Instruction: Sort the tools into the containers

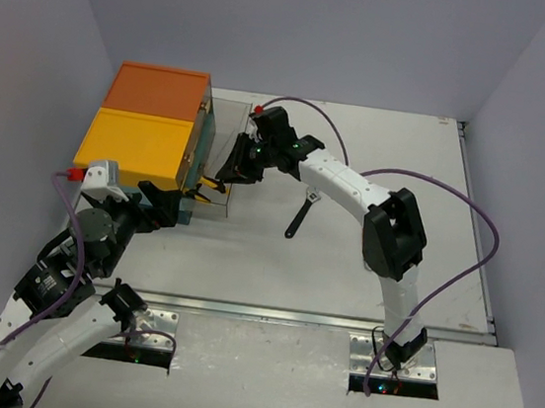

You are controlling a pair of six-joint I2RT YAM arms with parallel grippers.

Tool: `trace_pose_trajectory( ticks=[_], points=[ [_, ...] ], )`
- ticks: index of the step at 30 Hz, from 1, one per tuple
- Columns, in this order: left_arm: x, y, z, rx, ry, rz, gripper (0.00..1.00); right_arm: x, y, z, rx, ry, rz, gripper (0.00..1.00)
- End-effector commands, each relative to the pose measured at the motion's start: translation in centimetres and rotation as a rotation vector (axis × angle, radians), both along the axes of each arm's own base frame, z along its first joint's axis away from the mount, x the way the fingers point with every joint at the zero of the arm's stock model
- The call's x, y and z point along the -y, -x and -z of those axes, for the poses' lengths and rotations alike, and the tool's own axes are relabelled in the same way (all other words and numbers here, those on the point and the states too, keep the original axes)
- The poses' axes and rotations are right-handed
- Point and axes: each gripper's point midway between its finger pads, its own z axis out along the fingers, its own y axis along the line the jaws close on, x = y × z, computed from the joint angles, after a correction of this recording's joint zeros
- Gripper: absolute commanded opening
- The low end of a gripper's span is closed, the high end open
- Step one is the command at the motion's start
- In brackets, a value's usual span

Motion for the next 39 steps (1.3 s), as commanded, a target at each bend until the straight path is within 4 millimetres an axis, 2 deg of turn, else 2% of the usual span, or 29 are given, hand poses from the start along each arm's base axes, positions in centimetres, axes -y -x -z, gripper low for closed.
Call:
trace_pose_trajectory(
  ticks=[1,4,6,9,10,13,14,17,21,22,24,26,29,39],
  points=[
    [-0.1,-0.1,-0.9,0.032,0.020,-0.008,1.00,-0.6,-0.2,-3.2,0.084,-0.023,-0.038,0.40],
    [-0.1,-0.1,-0.9,0.031,0.019,-0.008,1.00,-0.6,-0.5,-4.9,0.118,-0.017,-0.046,0.53],
    [-0.1,-0.1,-0.9,0.033,0.019,-0.009,1.00,-0.2,-0.8,-6.2,0.157,-0.005,-0.046,0.56],
    [-0.2,-0.1,-0.9,0.033,0.020,-0.011,1.00,2.0,-1.6,-7.5,0.222,0.033,0.003,0.52],
    [-0.2,-0.1,-1.0,0.034,0.021,-0.011,1.00,3.6,-2.3,-7.5,0.263,0.078,0.047,0.43],
    [-0.3,0.0,-1.1,0.040,0.024,-0.012,1.00,7.1,-3.5,-6.0,0.336,0.218,0.130,0.09],
    [-0.3,0.0,-1.1,0.041,0.025,-0.012,1.00,8.1,-3.7,-5.2,0.348,0.267,0.141,0.03],
    [-0.2,0.0,-1.1,0.041,0.025,-0.009,1.00,10.9,-4.8,-2.9,0.380,0.444,0.178,0.00],
    [-0.1,-0.1,-0.9,0.033,0.020,-0.008,1.00,12.4,-6.7,0.0,0.375,0.562,0.204,0.00],
    [-0.1,-0.1,-0.9,0.031,0.019,-0.008,1.00,12.2,-7.2,0.8,0.355,0.552,0.196,0.00],
    [0.0,-0.2,-0.9,0.029,0.018,-0.008,1.00,10.0,-8.0,2.1,0.317,0.457,0.126,0.00],
    [0.1,-0.3,-0.7,0.023,0.013,-0.004,1.00,7.1,-8.5,2.2,0.336,0.356,0.028,0.00],
    [0.1,-0.3,-0.7,0.019,0.011,-0.003,1.00,3.7,-9.2,1.4,0.370,0.221,-0.055,0.00],
    [0.4,-0.4,-0.5,0.013,0.005,0.008,1.00,-0.9,-10.4,0.2,0.495,-0.058,-0.150,0.00]
  ],
)
